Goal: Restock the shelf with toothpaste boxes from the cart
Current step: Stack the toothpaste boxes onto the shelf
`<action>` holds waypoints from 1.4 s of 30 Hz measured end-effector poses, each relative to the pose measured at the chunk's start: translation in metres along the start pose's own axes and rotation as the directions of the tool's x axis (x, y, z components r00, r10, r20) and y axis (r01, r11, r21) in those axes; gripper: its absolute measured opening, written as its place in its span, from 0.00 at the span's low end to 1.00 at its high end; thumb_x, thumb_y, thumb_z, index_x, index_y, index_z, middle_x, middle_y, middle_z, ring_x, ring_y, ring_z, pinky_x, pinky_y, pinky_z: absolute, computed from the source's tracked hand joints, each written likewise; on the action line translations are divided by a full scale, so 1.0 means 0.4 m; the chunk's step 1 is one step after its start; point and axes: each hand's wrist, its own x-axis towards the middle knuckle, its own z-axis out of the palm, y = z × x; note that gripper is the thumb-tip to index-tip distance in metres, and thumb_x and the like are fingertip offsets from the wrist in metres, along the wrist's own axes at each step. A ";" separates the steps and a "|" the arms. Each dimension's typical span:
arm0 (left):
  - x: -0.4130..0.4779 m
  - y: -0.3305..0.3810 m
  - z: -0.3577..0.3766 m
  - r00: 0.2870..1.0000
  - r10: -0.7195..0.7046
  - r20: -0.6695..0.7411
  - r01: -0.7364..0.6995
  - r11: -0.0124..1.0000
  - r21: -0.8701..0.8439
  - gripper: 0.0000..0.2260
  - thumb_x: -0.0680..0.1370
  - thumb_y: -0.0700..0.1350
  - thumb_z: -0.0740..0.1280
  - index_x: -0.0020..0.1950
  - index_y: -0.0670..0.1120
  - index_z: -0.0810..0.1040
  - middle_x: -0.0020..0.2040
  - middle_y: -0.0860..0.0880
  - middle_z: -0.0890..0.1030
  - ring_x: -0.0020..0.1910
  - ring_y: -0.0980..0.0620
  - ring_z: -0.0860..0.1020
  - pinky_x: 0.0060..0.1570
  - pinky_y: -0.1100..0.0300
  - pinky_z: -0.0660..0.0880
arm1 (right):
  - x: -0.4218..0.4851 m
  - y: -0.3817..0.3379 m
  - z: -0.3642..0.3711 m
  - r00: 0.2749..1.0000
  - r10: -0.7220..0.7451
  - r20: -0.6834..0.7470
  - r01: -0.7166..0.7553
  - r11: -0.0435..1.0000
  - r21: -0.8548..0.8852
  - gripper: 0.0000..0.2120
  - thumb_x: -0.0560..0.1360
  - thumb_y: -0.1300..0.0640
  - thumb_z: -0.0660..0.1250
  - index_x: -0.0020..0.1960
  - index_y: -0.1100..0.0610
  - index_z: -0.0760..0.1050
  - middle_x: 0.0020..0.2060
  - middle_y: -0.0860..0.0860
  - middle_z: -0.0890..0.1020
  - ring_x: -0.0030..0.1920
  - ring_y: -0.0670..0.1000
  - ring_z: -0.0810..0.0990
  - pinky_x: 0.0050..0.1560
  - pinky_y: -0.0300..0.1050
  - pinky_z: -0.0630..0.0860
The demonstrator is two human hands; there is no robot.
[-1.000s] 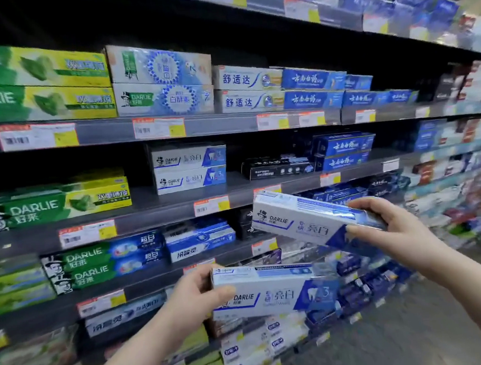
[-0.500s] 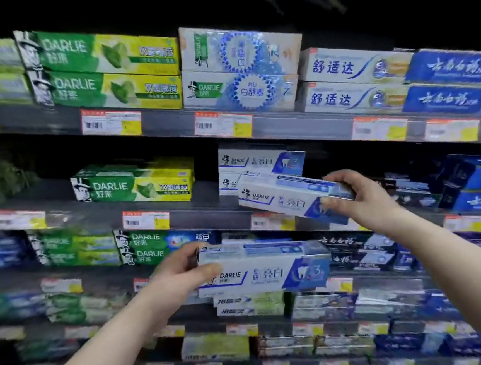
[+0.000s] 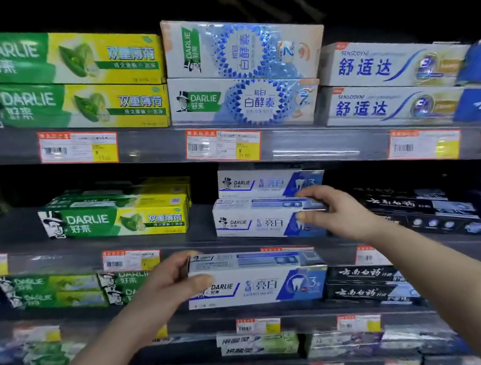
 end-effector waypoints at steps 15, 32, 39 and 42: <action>0.003 0.001 0.054 0.989 -0.044 -0.144 0.034 0.997 -0.070 0.21 0.63 0.47 0.78 0.51 0.53 0.74 0.37 0.64 0.83 0.37 0.70 0.79 0.41 0.70 0.72 | -0.008 0.093 -0.016 0.992 0.066 -0.106 -0.068 0.998 -0.013 0.22 0.63 0.55 0.77 0.51 0.52 0.68 0.36 0.45 0.72 0.35 0.45 0.73 0.43 0.44 0.75; 0.181 0.136 0.061 0.982 0.184 -0.038 -0.185 0.983 -0.015 0.15 0.64 0.40 0.72 0.48 0.51 0.77 0.41 0.55 0.85 0.42 0.59 0.82 0.44 0.68 0.77 | -0.075 0.146 -0.096 0.954 0.126 -0.271 -0.107 0.991 0.085 0.18 0.66 0.56 0.75 0.51 0.52 0.71 0.39 0.49 0.76 0.31 0.43 0.73 0.36 0.29 0.72; 0.265 0.161 0.073 0.991 0.133 0.028 -0.135 0.988 0.071 0.09 0.71 0.38 0.70 0.50 0.44 0.78 0.38 0.53 0.85 0.41 0.58 0.83 0.49 0.64 0.76 | -0.129 0.161 -0.103 0.945 0.142 -0.295 -0.132 0.990 0.054 0.15 0.67 0.59 0.74 0.47 0.47 0.72 0.40 0.51 0.77 0.34 0.44 0.75 0.37 0.31 0.72; 0.272 0.158 0.066 0.987 0.150 -0.062 -0.140 0.979 0.148 0.14 0.71 0.37 0.71 0.55 0.48 0.77 0.45 0.49 0.83 0.48 0.51 0.81 0.57 0.56 0.74 | -0.129 0.151 -0.097 0.950 0.136 -0.282 -0.134 0.991 0.027 0.14 0.68 0.59 0.73 0.50 0.51 0.72 0.41 0.51 0.77 0.37 0.49 0.75 0.37 0.35 0.73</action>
